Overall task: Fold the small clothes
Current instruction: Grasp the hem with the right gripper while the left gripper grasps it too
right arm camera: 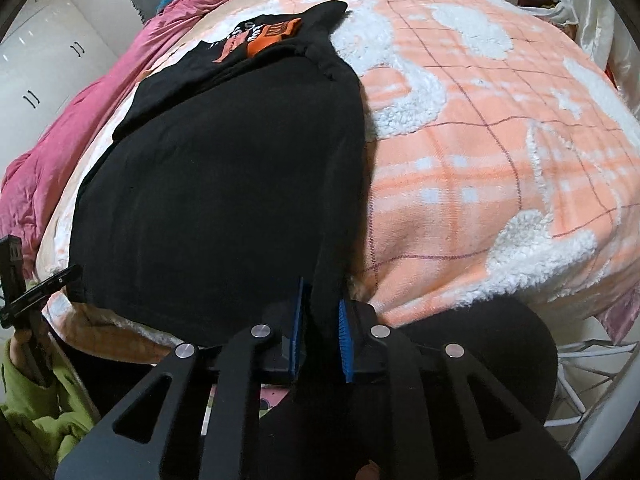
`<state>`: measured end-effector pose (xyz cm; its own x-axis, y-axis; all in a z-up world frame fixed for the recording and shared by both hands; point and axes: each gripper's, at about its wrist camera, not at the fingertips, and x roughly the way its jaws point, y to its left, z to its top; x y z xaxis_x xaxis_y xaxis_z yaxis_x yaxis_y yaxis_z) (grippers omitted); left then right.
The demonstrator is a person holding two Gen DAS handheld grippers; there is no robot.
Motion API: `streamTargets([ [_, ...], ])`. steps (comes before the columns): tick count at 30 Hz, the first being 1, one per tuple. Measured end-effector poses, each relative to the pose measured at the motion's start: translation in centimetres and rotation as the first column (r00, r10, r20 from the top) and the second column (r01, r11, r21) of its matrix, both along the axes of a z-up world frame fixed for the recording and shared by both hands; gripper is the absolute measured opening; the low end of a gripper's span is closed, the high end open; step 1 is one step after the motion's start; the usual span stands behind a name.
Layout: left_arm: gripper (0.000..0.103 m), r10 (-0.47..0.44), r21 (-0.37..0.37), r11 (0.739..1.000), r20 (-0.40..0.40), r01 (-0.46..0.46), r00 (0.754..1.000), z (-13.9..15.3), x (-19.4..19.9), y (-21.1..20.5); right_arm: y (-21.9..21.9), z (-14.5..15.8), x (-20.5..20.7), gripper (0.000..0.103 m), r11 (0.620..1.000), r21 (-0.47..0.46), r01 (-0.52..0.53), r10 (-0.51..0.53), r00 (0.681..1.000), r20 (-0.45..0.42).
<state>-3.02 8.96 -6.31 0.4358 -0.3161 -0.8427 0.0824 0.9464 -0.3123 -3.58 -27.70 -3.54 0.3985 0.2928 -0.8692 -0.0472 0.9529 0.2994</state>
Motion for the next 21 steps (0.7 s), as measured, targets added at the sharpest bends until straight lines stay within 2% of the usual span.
streamTargets([
  [1, 0.037, 0.006, -0.002, 1.000, 0.001, -0.006, 1.000, 0.1, 0.1, 0.0, 0.1, 0.0, 0.0, 0.016, 1.000, 0.002, -0.005, 0.005, 1.000, 0.000],
  [2, 0.022, 0.015, -0.005, 1.000, 0.007, -0.015, 1.000, 0.3, 0.0, 0.1, 0.1, 0.1, 0.0, 0.011, 1.000, 0.002, -0.011, 0.011, 1.000, 0.005],
  [3, 0.011, 0.021, -0.006, 1.000, 0.016, -0.021, 1.000, 0.6, 0.0, 0.1, 0.2, 0.2, 0.0, 0.008, 1.000, 0.003, -0.013, 0.013, 1.000, 0.011],
  [5, 0.003, 0.027, -0.025, 0.999, 0.042, -0.026, 0.999, 1.6, -0.1, 0.5, 0.2, 0.9, -0.3, 0.008, 1.000, 0.009, -0.023, 0.023, 0.999, 0.036],
  [7, 0.003, 0.016, -0.080, 0.997, 0.058, -0.011, 0.998, 2.6, 0.0, 0.9, 0.2, 1.7, -0.3, 0.008, 0.999, 0.022, -0.036, 0.035, 0.997, 0.064],
  [10, 0.003, 0.011, -0.101, 0.995, 0.084, -0.002, 0.996, 4.0, 0.5, 1.1, -0.2, 3.0, 0.0, 0.007, 0.997, 0.067, -0.036, 0.029, 0.995, 0.100],
  [12, 0.003, 0.008, -0.140, 0.990, 0.099, 0.006, 0.995, 5.0, 1.1, 1.4, -0.7, 3.8, 0.3, 0.007, 0.993, 0.111, -0.034, 0.020, 0.992, 0.123],
  [16, 0.003, 0.014, -0.152, 0.988, 0.139, 0.007, 0.990, 6.8, 3.4, 2.0, -1.7, 5.5, 1.9, 0.007, 0.984, 0.179, -0.022, -0.009, 0.985, 0.170],
  [21, 0.003, 0.049, -0.185, 0.983, 0.175, -0.015, 0.983, 8.8, 7.6, 2.7, -2.5, 7.6, 5.6, 0.007, 0.979, 0.206, -0.005, -0.041, 0.975, 0.220],
])
